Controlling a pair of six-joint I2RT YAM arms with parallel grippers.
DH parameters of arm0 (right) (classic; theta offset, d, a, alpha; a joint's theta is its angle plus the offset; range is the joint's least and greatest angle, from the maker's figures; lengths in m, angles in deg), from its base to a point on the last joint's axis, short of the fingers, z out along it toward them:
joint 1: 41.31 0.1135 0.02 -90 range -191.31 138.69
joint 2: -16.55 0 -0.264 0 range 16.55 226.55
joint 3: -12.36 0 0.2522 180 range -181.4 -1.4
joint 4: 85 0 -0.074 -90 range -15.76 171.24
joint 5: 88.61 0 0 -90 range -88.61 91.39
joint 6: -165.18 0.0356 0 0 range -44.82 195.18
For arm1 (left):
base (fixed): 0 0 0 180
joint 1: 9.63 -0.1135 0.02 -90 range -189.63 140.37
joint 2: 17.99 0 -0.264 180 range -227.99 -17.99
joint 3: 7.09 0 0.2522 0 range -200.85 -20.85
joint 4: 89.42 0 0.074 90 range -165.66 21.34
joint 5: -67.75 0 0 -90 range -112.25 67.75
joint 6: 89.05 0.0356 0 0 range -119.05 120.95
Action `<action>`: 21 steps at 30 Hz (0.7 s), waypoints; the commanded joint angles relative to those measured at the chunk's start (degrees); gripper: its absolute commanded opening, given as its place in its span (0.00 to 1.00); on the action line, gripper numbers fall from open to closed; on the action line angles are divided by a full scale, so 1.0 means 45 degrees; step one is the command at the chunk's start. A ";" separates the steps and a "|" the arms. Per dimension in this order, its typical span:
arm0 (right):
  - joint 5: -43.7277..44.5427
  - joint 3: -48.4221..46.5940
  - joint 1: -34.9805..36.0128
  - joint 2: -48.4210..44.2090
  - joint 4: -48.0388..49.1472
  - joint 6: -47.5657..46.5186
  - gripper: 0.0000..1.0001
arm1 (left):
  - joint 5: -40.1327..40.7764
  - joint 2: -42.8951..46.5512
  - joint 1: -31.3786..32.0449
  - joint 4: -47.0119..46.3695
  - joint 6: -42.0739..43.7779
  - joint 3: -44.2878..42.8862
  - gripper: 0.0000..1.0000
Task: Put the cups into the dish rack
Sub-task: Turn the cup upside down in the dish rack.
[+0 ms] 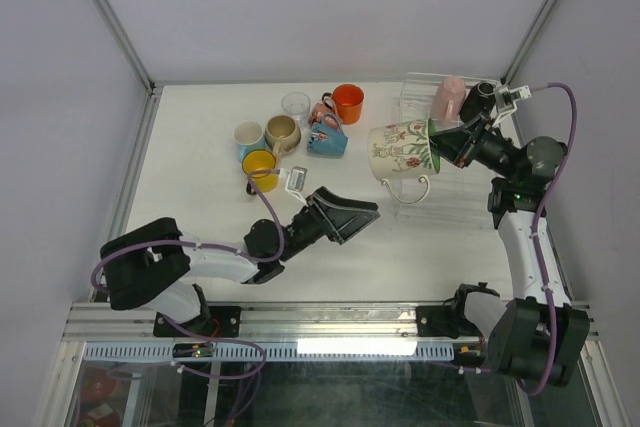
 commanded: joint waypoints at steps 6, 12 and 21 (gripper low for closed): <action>0.0216 -0.0239 0.0108 -0.0520 0.1767 0.1201 0.00 | 0.1309 -0.3205 0.0698 -0.4296 -0.1233 -0.2359 0.95; 0.0232 -0.0243 0.0198 -0.0451 0.1628 0.1030 0.00 | 0.1662 -0.4157 0.0891 -0.4597 -0.1522 -0.3484 0.94; 0.0268 -0.0229 0.0203 -0.0475 0.1490 0.0886 0.00 | 0.1232 -0.4700 0.1017 -0.4774 -0.1722 -0.4325 0.88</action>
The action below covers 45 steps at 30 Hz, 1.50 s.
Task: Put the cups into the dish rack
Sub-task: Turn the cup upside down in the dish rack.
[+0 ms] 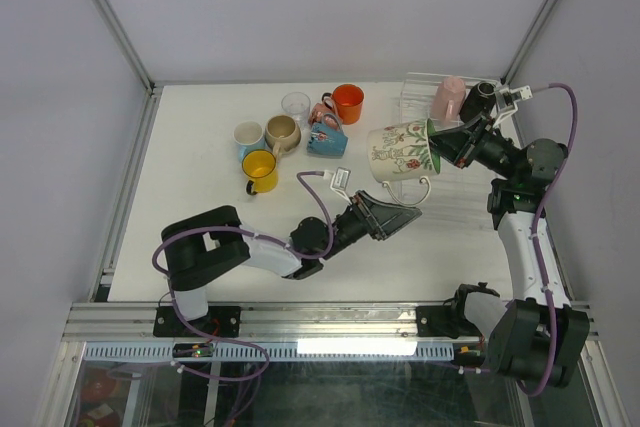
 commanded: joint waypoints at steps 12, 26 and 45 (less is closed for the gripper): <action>0.0330 -0.0310 0.0081 -0.0427 0.0834 0.0516 0.00 | -0.0747 0.0724 0.0418 -0.4126 0.0649 0.0576 0.87; 0.0359 -0.0313 0.0092 -0.0406 0.0691 0.0340 0.00 | -0.0188 0.1174 0.0428 -0.4140 0.0890 -0.0031 0.90; 0.0326 -0.0290 0.0082 -0.0407 0.0632 0.0168 0.00 | 0.1622 -0.0435 0.0392 -0.4134 -0.1304 -0.2648 0.70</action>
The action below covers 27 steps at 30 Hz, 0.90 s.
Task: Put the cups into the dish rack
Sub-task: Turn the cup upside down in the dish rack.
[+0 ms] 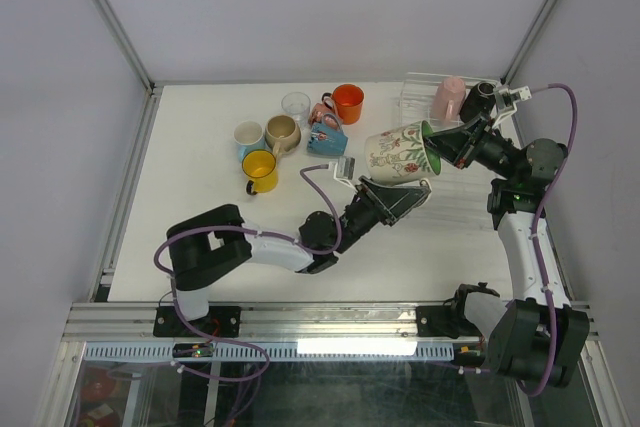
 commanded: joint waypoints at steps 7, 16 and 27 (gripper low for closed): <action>0.0388 -0.0301 0.0112 -0.0407 0.0701 0.0514 0.00 | 0.0275 -0.0527 -0.0064 -0.3910 -0.0624 -0.1151 0.48; 0.0259 -0.0281 0.0101 -0.0450 0.0728 0.0348 0.00 | 0.0065 -0.0405 -0.0289 -0.3911 -0.0249 -0.1028 0.02; 0.0149 -0.0173 0.0086 -0.0875 0.0375 -0.0623 0.44 | -0.0623 0.0331 -0.0924 -0.3927 0.0314 -0.0135 0.00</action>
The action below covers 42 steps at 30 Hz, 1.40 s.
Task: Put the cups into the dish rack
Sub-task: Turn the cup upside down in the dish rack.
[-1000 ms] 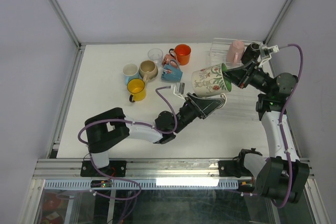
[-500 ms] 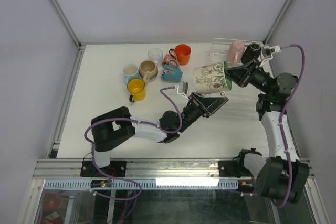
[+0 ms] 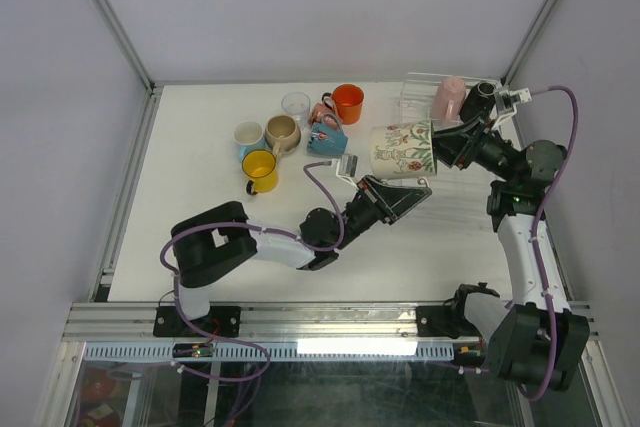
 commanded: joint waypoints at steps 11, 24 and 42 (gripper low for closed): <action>-0.0671 -0.0652 -0.0087 -0.0977 -0.0724 -0.2249 0.67 | -0.0706 0.2503 -0.1837 -0.3645 0.1718 0.2315 0.00; -0.0105 -0.1450 -0.1149 -0.1740 -0.3590 -0.4824 0.68 | -0.2287 0.4427 -0.3139 0.1463 0.4043 0.2489 0.00; 0.5248 -0.2265 -0.3462 -0.2671 -0.7269 -0.6867 0.67 | -0.1552 0.3436 -0.3119 1.4394 1.0626 -0.4688 0.00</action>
